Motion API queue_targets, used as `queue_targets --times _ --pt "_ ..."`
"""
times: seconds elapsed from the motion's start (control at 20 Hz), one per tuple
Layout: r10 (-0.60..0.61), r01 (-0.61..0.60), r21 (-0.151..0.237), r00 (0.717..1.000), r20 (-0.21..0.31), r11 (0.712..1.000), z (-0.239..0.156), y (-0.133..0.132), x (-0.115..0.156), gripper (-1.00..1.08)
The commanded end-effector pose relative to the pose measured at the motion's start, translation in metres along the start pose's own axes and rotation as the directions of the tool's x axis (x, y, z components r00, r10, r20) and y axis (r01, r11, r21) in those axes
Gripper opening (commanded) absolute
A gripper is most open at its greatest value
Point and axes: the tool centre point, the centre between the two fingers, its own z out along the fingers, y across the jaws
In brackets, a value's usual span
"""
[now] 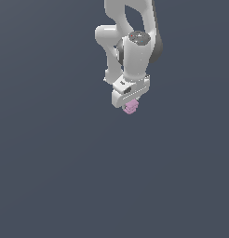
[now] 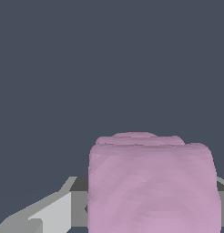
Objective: Pick up the object and move it to a goal position.
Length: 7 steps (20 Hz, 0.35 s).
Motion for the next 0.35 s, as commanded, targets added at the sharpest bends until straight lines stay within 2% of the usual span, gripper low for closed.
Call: queue_targets --times 0.0,0.3 --pt "0.0 0.0 0.001 1.0 0.001 1.0 -0.0082 -0.0038 -0.0013 -1.0" --pt "0.0 0.0 0.001 1.0 0.0 1.0 -0.0155 -0.0064 -0.0014 -1.0"
